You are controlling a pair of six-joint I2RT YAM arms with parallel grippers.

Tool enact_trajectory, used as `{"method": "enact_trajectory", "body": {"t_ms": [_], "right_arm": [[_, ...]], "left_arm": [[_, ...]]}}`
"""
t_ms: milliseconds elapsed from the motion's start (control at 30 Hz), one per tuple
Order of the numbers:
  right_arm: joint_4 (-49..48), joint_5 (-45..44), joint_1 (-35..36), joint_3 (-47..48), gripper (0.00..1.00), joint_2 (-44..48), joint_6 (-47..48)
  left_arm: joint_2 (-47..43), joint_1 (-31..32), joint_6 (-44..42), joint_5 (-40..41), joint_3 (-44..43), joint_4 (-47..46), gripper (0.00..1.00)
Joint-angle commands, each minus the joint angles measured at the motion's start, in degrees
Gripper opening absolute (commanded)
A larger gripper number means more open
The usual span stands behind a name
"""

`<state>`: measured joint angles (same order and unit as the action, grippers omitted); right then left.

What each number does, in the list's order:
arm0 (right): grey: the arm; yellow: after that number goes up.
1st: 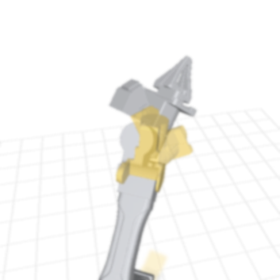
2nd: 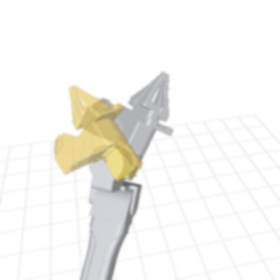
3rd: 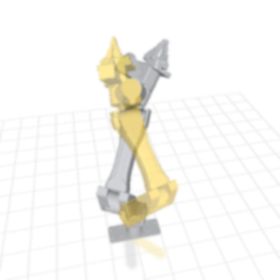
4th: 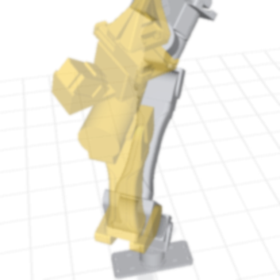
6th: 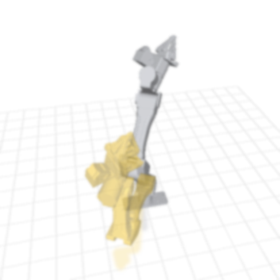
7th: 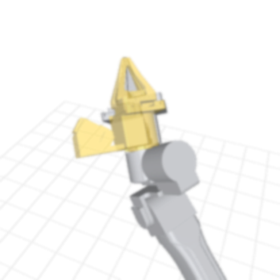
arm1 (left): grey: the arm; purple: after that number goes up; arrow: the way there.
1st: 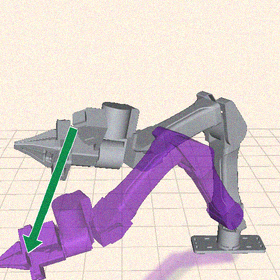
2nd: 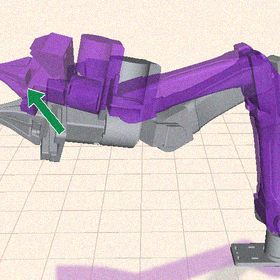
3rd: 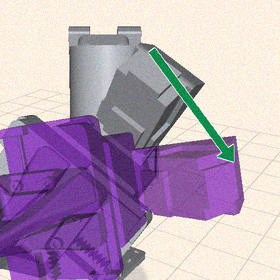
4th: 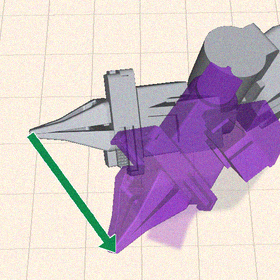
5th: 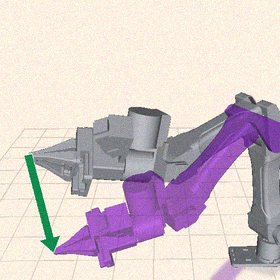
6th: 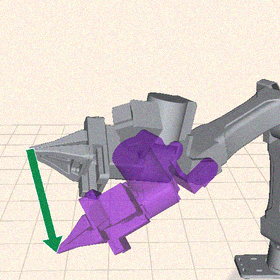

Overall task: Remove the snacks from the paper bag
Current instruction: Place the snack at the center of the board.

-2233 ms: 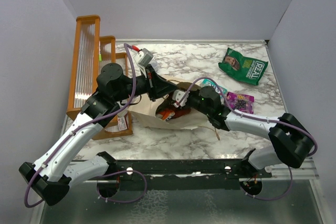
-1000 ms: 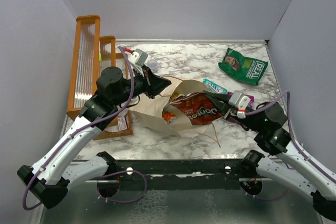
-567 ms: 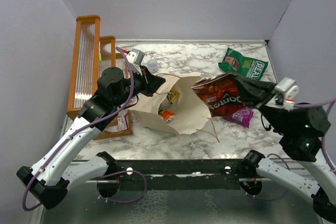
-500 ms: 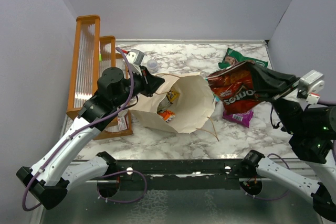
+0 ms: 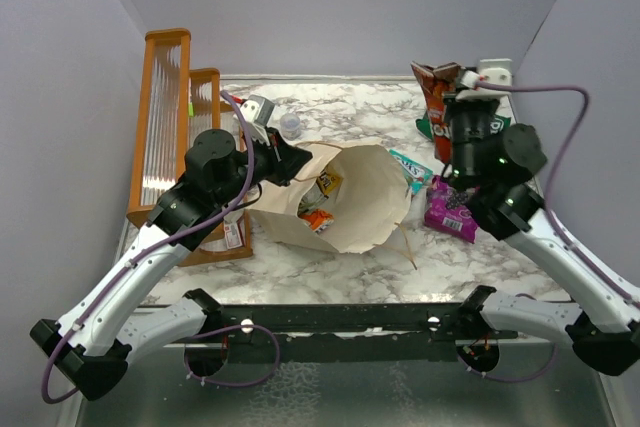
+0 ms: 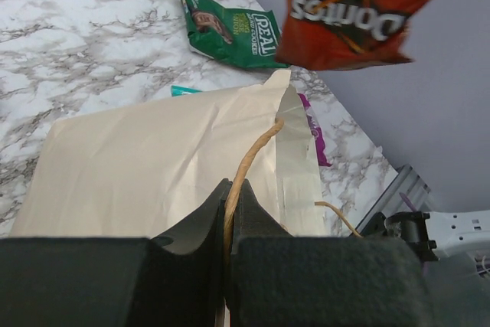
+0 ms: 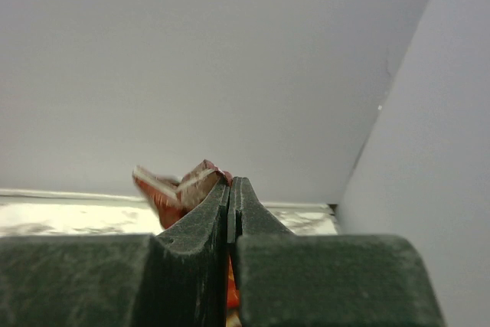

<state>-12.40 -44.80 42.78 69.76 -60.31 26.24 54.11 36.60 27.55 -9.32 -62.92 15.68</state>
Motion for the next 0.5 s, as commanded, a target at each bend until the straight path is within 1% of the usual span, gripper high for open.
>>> {"method": "enact_trajectory", "body": {"t_ms": [0,100,233,300,467], "right_arm": [[-1.7,-0.5,-8.7,3.7,0.02,-8.2,-4.7],[1.9,7.7,-15.4,5.2,0.02,-13.6,-13.0],[5.4,17.9,-21.3,7.3,0.02,-20.2,-23.7],[4.9,20.8,-22.9,7.9,0.02,-23.4,-26.2],[5.5,24.5,-26.2,11.1,0.02,-30.4,-30.2]], "left_arm": [[-1.4,0.1,0.4,0.3,-1.4,1.0,0.0],[-1.8,0.2,0.9,0.8,-1.1,1.3,0.0],[-2.4,0.1,1.6,0.0,-1.0,1.3,0.0],[-2.6,0.1,1.4,0.1,-1.0,1.5,0.0],[-3.5,0.1,2.0,0.5,-0.9,2.1,0.0]]}}
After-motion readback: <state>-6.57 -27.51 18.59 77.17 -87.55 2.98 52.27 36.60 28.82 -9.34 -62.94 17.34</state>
